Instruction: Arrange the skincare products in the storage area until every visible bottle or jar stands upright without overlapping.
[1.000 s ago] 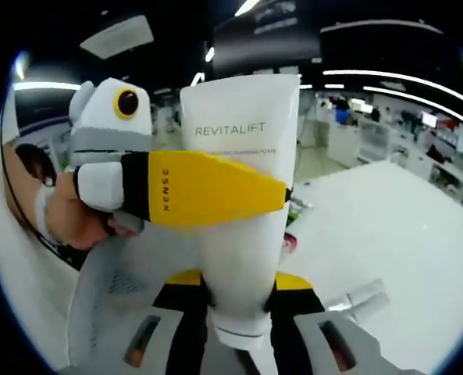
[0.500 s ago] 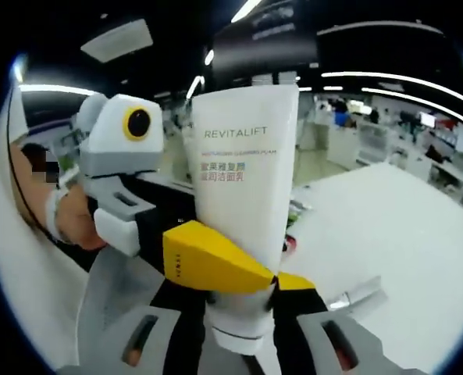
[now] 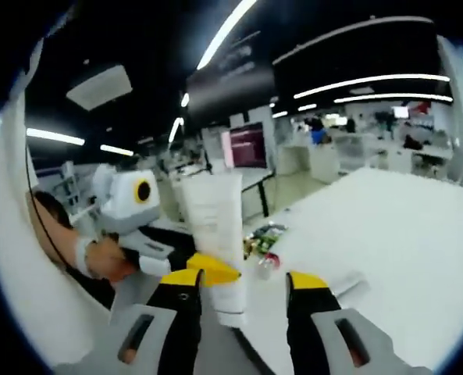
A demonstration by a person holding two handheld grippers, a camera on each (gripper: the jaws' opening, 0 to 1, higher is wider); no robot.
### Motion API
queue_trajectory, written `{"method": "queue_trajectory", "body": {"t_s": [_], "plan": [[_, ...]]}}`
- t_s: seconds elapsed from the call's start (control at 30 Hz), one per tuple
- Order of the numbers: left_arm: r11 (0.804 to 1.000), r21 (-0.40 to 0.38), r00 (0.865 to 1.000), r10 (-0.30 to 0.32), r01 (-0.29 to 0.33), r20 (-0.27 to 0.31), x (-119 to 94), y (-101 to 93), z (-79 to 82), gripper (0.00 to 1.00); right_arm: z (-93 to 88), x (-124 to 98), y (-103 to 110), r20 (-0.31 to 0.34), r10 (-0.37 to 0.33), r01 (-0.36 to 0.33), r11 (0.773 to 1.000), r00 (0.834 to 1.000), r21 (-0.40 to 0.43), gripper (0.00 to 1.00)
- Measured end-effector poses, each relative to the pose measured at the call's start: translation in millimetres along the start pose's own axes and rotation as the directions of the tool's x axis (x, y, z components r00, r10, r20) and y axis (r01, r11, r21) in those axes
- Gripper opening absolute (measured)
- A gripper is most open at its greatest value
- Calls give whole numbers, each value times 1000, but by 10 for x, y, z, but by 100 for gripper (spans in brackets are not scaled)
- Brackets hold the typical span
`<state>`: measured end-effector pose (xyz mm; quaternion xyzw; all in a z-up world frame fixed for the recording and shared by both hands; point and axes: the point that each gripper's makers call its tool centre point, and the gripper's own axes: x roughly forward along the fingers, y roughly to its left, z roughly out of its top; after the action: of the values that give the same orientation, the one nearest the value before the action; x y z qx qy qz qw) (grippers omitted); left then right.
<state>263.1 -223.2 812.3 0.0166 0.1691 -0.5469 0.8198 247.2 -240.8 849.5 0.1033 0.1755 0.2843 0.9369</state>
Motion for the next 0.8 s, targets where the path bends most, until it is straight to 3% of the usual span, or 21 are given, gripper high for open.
{"method": "queue_trajectory", "body": {"t_s": [0.23,0.3,0.37,0.43,0.5,0.53,0.8], "plan": [[997,66,998,-32,36,-61,56,-155,-100,13,-7,313,151,-24,45,-44,998,999,42,59],[994,93,996,-44,51,-74,77,-219,-129,13,-113,381,194,-69,60,-56,997,996,62,55],[988,138,993,-58,71,-99,101,-289,-177,13,-168,412,249,-99,72,-66,996,993,57,44],[989,132,992,-49,64,-117,110,-285,-213,13,-204,413,211,-112,42,-40,999,993,19,44],[990,121,991,-53,68,-125,106,-284,-226,13,-208,399,199,-101,48,-42,997,994,60,44],[990,121,991,-54,70,-126,103,-284,-227,13,-214,388,179,-103,29,-23,998,994,60,38],[983,174,996,-50,62,-72,171,-304,-169,16,-172,364,119,-130,-8,2,999,991,-47,35]]}}
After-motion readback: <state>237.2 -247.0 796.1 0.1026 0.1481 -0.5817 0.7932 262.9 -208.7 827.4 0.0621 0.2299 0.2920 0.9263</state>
